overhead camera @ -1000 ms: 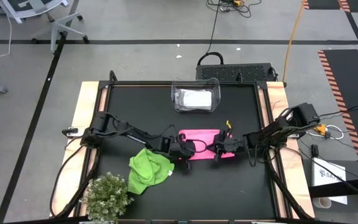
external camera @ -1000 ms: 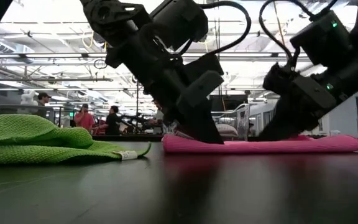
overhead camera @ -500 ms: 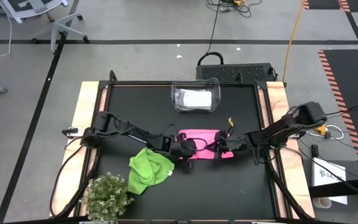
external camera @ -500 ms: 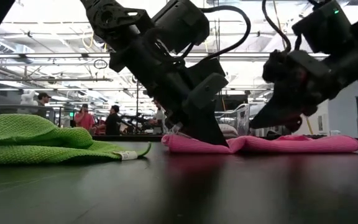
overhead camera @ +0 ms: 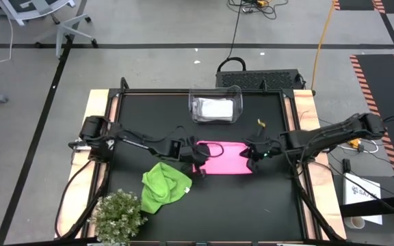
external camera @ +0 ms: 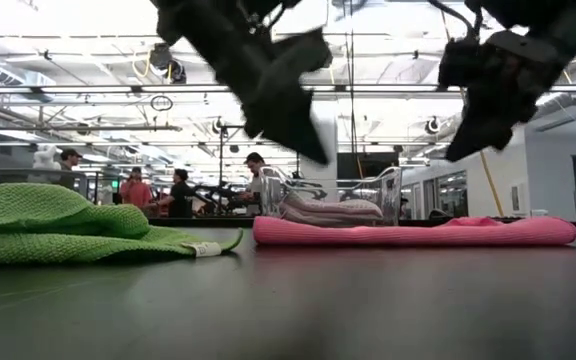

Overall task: Fold microfiber towels
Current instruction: Fold the pink microfiber cloth

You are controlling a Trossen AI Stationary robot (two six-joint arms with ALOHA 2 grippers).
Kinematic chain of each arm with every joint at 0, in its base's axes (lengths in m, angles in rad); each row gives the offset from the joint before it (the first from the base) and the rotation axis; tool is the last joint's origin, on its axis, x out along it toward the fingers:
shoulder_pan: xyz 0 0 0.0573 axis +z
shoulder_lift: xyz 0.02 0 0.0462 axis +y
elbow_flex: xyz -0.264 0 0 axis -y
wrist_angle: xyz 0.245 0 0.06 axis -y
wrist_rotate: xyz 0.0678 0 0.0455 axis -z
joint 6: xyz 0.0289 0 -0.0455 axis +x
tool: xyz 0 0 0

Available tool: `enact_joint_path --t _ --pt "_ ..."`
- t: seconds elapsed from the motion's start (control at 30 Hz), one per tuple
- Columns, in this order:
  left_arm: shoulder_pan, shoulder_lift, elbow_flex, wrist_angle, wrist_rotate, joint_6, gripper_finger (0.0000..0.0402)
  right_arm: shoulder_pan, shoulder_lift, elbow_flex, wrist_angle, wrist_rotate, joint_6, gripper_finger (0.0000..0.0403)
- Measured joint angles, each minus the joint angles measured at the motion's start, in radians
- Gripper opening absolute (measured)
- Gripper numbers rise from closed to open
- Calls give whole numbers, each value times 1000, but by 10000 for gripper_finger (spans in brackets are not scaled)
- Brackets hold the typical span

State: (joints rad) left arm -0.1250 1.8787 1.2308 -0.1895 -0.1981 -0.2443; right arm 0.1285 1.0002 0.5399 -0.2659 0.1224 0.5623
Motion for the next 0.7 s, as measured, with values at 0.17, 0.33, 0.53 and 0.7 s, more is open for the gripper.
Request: enact_joint_path --t 0.17,0.33,0.53,0.7 --pt "40 -49 3 -73 -53 3 55 -51 -4 122 -224 13 -136 55" --pt "72 -33 4 -163 -18 -45 74 -96 47 113 -250 34 -145 109" --pt "71 -32 2 -240 -3 -75 92 -147 135 95 -269 37 -144 169" --pt "70 -31 2 -230 16 -76 104 -179 203 88 -267 34 -145 202"
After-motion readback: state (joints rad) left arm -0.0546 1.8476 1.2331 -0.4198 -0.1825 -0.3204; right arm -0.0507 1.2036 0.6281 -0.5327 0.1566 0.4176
